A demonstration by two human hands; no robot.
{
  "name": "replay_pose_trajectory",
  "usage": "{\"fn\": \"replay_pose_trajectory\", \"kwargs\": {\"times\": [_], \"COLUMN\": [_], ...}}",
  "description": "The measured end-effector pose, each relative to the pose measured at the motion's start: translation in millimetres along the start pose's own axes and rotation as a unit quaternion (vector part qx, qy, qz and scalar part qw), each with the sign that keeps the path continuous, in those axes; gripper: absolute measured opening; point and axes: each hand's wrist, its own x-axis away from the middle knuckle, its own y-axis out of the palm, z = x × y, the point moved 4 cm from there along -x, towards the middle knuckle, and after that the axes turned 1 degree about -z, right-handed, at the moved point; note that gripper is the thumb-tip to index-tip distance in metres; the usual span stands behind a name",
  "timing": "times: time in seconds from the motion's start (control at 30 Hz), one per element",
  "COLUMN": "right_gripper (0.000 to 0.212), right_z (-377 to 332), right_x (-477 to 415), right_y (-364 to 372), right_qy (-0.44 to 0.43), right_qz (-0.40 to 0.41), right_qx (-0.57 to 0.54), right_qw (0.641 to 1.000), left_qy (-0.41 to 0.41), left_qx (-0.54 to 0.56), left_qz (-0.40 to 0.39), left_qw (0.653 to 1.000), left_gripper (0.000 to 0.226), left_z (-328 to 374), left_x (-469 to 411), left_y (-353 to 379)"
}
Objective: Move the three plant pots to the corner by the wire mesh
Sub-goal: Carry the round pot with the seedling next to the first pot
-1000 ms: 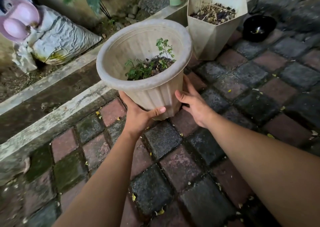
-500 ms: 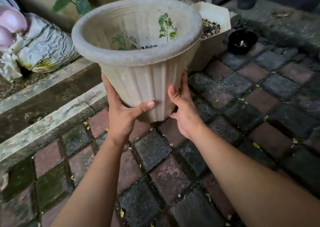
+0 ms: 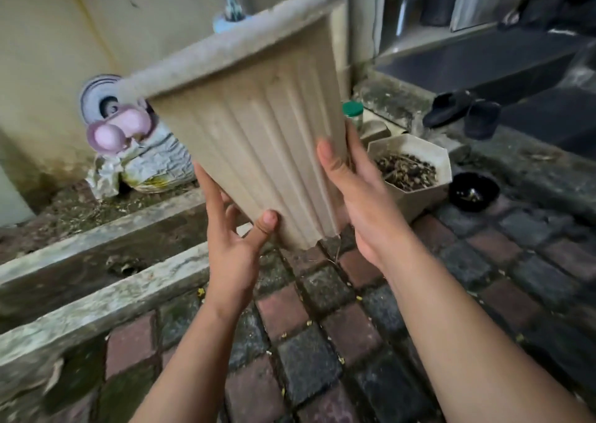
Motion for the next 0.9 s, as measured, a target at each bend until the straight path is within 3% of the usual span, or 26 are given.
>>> {"fn": "replay_pose_trajectory", "kwargs": {"times": [0.2, 0.37, 0.6, 0.77, 0.9], "right_gripper": [0.094, 0.08, 0.081, 0.082, 0.072], "right_z": [-126.2, -270.1, -502.8, -675.1, -774.8], "right_x": [-39.8, -56.1, -47.9, 0.2, 54.8], "right_y": [62.8, 112.0, 166.0, 162.6, 144.2], "right_qy": [-0.047, -0.031, 0.003, -0.004, -0.049], "right_qz": [-0.024, -0.015, 0.021, 0.131, 0.22], "right_qx": [-0.004, -0.034, -0.024, 0.063, 0.118], "right_qw": [0.999, 0.999, 0.999, 0.989, 0.967], "left_qy": [-0.02, -0.017, -0.021, -0.021, -0.024], "left_qx": [0.037, -0.006, -0.024, 0.004, 0.069], "left_qz": [0.077, 0.084, 0.02, -0.075, -0.15], "left_qw": [0.996, 0.996, 0.999, 0.997, 0.986], "left_gripper": [0.13, 0.118, 0.118, 0.121, 0.12], "left_z": [123.3, 285.3, 530.2, 682.5, 762.4], "left_x": [-66.6, -128.6, -199.3, -222.0, -214.9], "left_y": [-32.7, -54.5, -59.1, -33.8, 3.7]}}
